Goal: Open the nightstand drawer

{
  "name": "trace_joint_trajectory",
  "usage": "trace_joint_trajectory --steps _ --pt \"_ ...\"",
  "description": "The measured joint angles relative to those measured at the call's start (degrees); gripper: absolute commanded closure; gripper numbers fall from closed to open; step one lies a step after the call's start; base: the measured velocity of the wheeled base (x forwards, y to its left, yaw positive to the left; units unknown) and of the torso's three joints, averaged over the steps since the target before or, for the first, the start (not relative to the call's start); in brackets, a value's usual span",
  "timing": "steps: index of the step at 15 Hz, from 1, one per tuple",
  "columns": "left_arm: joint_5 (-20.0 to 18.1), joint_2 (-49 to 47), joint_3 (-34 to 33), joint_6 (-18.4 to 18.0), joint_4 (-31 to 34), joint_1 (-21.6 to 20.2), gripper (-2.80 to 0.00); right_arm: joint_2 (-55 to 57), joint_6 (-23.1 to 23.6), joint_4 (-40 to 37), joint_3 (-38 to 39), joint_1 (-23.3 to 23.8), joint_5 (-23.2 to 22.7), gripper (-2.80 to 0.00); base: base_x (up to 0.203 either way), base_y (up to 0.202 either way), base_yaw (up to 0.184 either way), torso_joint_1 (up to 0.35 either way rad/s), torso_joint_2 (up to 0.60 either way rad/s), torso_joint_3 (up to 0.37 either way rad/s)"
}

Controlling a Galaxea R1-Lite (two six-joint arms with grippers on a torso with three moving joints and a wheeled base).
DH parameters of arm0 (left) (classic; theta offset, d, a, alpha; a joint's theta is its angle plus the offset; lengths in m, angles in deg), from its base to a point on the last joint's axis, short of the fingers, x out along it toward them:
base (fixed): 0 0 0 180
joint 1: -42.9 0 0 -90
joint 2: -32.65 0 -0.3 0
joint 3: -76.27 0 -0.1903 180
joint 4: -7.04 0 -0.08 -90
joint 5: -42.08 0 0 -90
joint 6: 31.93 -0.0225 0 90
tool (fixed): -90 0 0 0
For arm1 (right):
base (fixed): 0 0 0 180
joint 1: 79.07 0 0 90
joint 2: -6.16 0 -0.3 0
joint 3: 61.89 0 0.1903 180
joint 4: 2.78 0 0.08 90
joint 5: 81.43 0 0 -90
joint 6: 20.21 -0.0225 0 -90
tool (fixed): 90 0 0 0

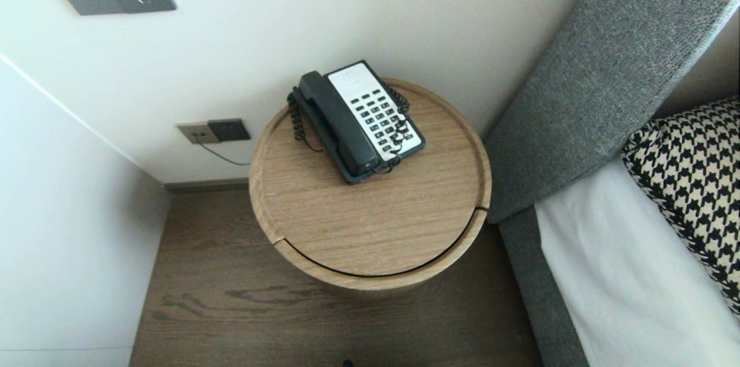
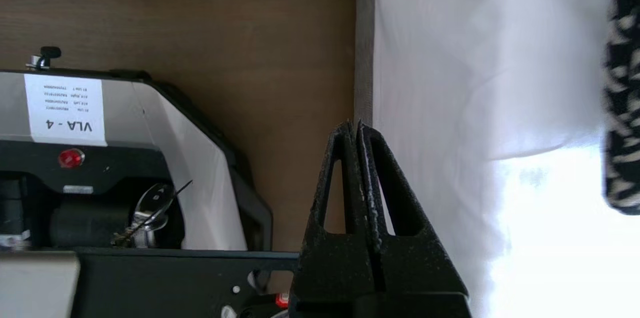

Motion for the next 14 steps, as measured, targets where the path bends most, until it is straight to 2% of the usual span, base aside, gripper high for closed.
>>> trace_joint_trajectory --steps 3,5,12,14 --pt "0.0 0.0 0.0 0.0 0.0 0.0 0.00 -8.2 2.3 1.8 3.2 0.8 -3.3 0.00 0.000 0.000 0.000 0.000 0.00 0.000" --pt "0.0 0.0 0.0 0.0 0.0 0.0 0.00 -11.9 4.4 5.7 5.6 1.1 -5.1 0.00 0.000 0.000 0.000 0.000 0.00 0.000" --pt "0.0 0.0 0.0 0.0 0.0 0.0 0.00 -21.2 3.4 7.5 7.3 1.0 -4.9 0.00 0.000 0.000 0.000 0.000 0.00 0.000" --pt "0.0 0.0 0.0 0.0 0.0 0.0 0.00 -22.4 2.2 10.7 8.5 1.0 -3.9 0.00 0.000 0.000 0.000 0.000 0.00 0.000"
